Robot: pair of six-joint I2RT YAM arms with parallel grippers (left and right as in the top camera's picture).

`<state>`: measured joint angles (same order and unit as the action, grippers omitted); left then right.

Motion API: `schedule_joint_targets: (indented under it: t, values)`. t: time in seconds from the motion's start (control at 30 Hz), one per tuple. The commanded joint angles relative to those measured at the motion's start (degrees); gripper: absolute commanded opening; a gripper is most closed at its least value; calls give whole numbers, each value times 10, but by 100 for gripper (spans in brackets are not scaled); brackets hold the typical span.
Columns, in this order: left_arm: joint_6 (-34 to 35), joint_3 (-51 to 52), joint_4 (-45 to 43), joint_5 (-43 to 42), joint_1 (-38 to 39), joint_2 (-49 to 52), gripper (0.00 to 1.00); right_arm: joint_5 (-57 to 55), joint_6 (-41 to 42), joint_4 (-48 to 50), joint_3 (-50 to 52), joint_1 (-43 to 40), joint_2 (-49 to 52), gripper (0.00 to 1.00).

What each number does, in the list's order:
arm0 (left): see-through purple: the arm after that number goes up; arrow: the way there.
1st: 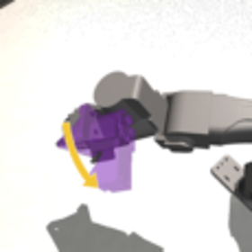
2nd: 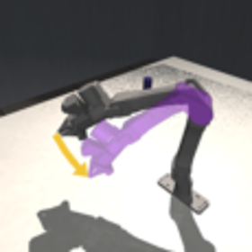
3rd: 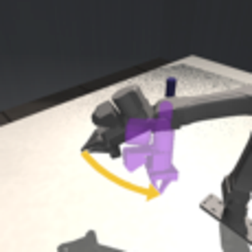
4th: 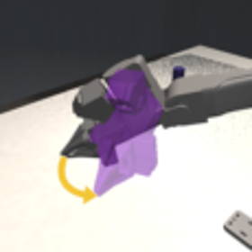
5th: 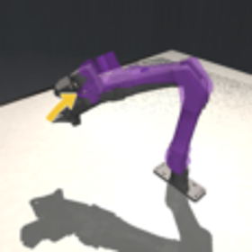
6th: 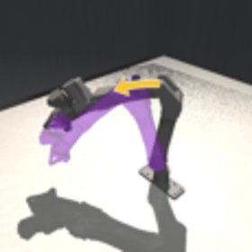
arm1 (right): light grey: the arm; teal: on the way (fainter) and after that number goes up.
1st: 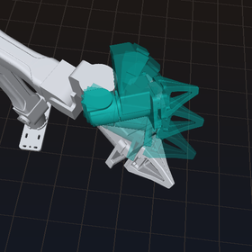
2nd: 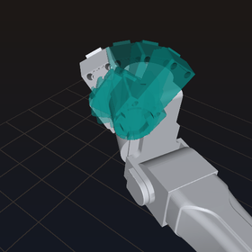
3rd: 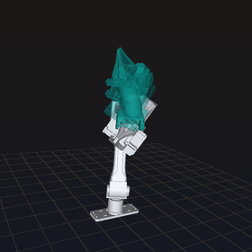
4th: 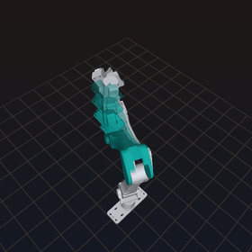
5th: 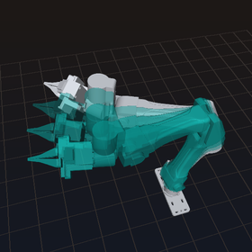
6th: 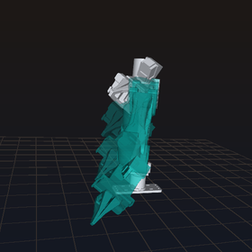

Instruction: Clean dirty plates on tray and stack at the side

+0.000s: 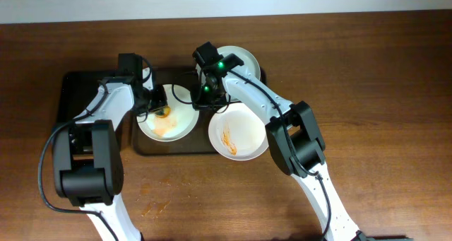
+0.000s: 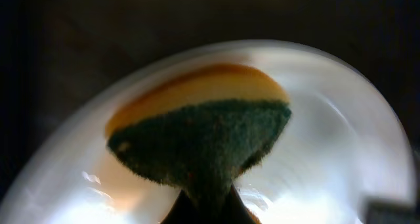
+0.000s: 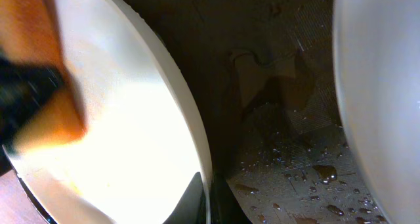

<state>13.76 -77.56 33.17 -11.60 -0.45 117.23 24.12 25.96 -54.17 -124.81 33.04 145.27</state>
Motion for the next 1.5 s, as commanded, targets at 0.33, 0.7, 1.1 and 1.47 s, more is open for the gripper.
schedule_joint_targets:
  t: [0.33, 0.7, 1.1, 1.47]
  values:
    - [-18, -9, 133, -90, -13, 10, 1, 7, -2, -13, -3, -1, 4, 4]
    - [-31, -227, 186, -93, -85, 10, 1, 7, -32, -25, -7, -1, -10, 4]
    - [-31, -230, 207, -63, -72, 10, 1, -348, -65, -94, -12, 36, -185, 4]
    - [-31, -230, 208, -49, -68, 10, 1, -836, -27, -141, -12, 144, -209, 4]
